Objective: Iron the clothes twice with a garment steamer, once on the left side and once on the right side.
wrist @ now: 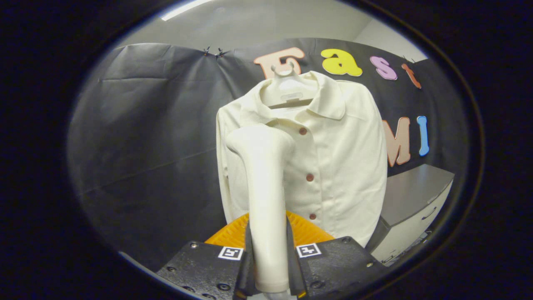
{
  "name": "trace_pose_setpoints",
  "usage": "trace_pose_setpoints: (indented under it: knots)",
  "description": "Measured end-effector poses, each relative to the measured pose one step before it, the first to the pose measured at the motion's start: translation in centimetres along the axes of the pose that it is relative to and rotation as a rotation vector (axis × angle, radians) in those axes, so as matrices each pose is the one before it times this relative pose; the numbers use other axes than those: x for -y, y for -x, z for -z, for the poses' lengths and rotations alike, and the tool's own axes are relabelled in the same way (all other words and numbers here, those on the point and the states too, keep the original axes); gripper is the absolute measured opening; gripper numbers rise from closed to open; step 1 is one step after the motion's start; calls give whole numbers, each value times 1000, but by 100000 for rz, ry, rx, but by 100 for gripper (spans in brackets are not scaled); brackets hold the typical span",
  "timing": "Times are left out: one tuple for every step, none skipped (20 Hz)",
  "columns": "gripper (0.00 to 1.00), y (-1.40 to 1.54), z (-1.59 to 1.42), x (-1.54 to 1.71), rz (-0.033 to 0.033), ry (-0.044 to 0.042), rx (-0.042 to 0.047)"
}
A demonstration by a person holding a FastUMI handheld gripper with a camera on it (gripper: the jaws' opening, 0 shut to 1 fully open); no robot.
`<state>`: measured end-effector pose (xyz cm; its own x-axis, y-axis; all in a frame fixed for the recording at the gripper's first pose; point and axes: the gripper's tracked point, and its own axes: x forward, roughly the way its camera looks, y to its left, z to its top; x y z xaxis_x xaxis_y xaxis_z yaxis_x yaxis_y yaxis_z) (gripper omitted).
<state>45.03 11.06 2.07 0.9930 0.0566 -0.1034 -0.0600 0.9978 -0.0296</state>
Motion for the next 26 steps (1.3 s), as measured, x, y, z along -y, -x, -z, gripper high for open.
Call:
trace_pose_setpoints:
  knots:
    - [32,-1178,778,545,1607,1208,-1280]
    - [32,-1130,1020,70,358,1468,-992]
    - [32,-978,874,1,-674,675,-1379]
    - [32,-820,1494,-205,-1394,-1760,-2593]
    - [32,-1001,994,-85,-956,-2066,-1522]
    - [32,-1325,958,-95,-202,-436,-1585]
    - [32,-943,958,-42,163,452,-1818]
    - [32,-768,732,-39,14,-151,-1366]
    - [32,-713,828,26,-197,-619,-1737]
    - [32,-407,773,-114,-492,-1080,-1161]
    - [32,-471,718,-203,-583,-1302,-1243]
    - [33,-667,861,-34,-569,-810,-1592]
    - [33,-496,599,97,-356,-204,-960]
    - [33,-450,809,114,107,-81,-1817]
    - [33,-30,840,-39,-46,-417,-1380]
    - [33,4,802,11,-110,-456,-1134]
    - [33,-88,741,57,-147,-110,-1438]
    - [33,-126,930,131,-70,171,-1572]
    - [33,-205,1076,239,115,-92,-2162]
    - [33,-67,1045,165,139,105,-1477]
    - [33,-112,1178,298,473,376,-1890]
    - [33,-92,1375,312,501,194,-2423]
    - [33,-153,1179,346,458,-451,-2083]
    - [33,-184,1119,229,229,-545,-2191]
    - [32,-213,974,255,267,-436,-1805]
    - [33,-133,689,-394,196,-273,-2533]
